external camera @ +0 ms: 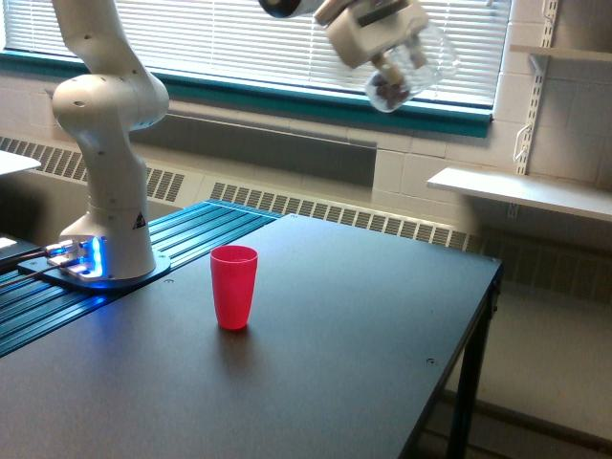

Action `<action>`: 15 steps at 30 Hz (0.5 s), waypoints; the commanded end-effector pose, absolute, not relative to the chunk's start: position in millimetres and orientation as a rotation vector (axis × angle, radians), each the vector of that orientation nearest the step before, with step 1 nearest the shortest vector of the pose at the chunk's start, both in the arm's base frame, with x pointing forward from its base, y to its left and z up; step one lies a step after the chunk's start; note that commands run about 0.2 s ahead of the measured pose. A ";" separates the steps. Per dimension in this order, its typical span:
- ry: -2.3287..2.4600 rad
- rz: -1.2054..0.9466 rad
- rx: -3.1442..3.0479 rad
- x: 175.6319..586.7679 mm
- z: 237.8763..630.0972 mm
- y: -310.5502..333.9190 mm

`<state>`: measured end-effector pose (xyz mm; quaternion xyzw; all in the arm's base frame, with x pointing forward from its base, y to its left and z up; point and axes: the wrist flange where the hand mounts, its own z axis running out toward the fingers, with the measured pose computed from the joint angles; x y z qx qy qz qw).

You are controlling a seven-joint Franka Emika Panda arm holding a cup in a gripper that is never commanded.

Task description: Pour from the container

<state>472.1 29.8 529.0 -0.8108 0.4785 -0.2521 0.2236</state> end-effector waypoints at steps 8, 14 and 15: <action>1.445 -0.409 -2.221 394.3 475.4 58.4; 1.473 -0.293 -2.283 365.2 433.0 52.3; 1.494 -0.266 -2.294 359.7 424.5 49.9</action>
